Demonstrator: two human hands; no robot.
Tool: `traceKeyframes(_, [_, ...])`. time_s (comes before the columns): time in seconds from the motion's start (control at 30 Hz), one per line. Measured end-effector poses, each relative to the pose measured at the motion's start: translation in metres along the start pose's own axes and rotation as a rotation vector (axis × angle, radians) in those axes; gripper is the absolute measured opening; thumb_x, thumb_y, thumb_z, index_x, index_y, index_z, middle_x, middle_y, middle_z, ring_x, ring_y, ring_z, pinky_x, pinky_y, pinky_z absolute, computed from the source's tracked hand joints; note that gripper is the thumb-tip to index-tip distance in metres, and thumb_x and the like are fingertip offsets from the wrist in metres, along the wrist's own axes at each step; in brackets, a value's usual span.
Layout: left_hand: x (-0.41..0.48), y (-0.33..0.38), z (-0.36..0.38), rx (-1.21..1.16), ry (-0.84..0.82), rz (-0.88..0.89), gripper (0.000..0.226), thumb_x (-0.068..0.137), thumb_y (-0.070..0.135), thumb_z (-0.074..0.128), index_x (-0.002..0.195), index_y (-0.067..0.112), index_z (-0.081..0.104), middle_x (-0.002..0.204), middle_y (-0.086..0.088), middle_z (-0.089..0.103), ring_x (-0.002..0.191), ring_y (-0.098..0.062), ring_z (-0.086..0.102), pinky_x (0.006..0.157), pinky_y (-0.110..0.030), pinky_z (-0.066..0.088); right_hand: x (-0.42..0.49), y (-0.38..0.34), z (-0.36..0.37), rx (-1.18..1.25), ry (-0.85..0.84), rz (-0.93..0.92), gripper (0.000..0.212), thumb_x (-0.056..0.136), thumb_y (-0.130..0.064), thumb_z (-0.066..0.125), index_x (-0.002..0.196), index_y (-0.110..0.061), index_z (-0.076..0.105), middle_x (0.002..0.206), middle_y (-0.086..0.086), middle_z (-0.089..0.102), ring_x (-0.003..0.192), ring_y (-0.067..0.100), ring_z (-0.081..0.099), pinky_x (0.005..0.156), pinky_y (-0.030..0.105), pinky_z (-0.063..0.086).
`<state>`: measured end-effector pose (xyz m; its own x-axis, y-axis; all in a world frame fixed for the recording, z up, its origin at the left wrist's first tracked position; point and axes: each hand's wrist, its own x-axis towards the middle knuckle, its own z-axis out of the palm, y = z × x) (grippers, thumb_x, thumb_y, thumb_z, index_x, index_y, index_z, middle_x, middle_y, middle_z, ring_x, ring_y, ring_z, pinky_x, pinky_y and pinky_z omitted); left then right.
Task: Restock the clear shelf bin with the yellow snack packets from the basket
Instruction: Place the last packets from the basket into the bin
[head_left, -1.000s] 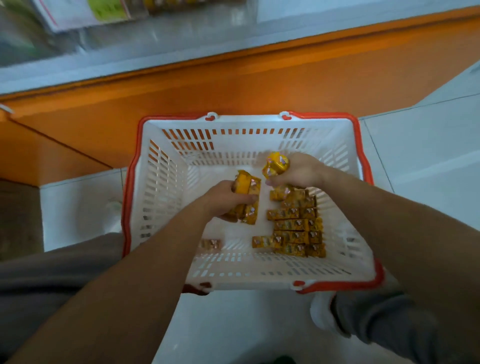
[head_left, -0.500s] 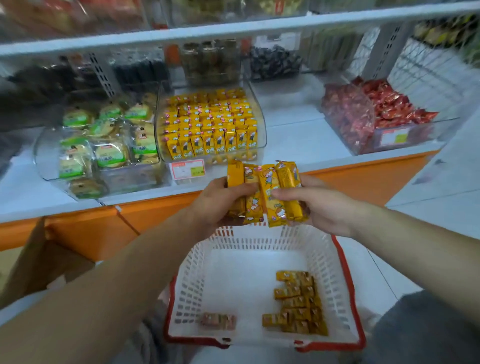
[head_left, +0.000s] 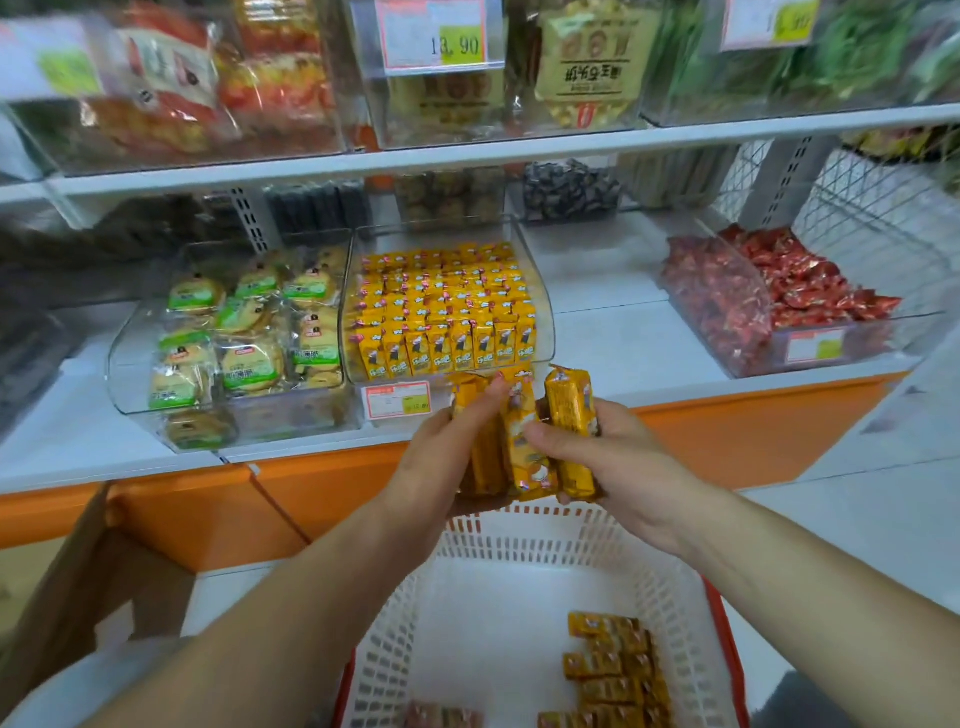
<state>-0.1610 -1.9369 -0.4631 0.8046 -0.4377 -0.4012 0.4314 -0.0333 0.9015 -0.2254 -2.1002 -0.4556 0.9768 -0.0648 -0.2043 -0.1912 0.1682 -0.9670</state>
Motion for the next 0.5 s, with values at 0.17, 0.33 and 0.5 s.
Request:
traceKeyframes(0.17, [0.010, 0.000, 0.007, 0.042, -0.027, 0.025, 0.044, 0.082, 0.050, 0.079, 0.116, 0.023, 0.073, 0.107, -0.005, 0.079, 0.096, -0.029, 0.077, 0.089, -0.049, 0.061, 0.012, 0.002, 0.000, -0.128, -0.016, -0.075, 0.022, 0.073, -0.030, 0.081, 0.092, -0.035, 0.074, 0.081, -0.002, 0.075, 0.066, 0.011, 0.067, 0.053, 0.026, 0.048])
traceKeyframes(0.33, [0.025, 0.014, -0.002, 0.010, 0.033, 0.049, 0.035, 0.085, 0.042, 0.077, 0.113, 0.022, 0.073, 0.103, -0.006, 0.080, 0.093, -0.031, 0.077, 0.085, -0.048, 0.062, 0.018, -0.003, -0.003, 0.014, -0.086, -0.030, 0.037, 0.073, -0.009, 0.077, 0.108, -0.015, 0.068, 0.087, 0.006, 0.074, 0.071, 0.017, 0.069, 0.054, 0.024, 0.051])
traceKeyframes(0.5, [0.029, 0.021, -0.012, 0.006, 0.083, 0.097, 0.033, 0.082, 0.042, 0.080, 0.106, 0.020, 0.074, 0.101, -0.007, 0.080, 0.087, -0.029, 0.077, 0.081, -0.047, 0.062, 0.022, -0.007, -0.012, 0.213, 0.035, 0.110, 0.044, 0.079, -0.035, 0.065, 0.114, -0.009, 0.069, 0.085, 0.008, 0.068, 0.074, 0.023, 0.066, 0.059, 0.037, 0.055])
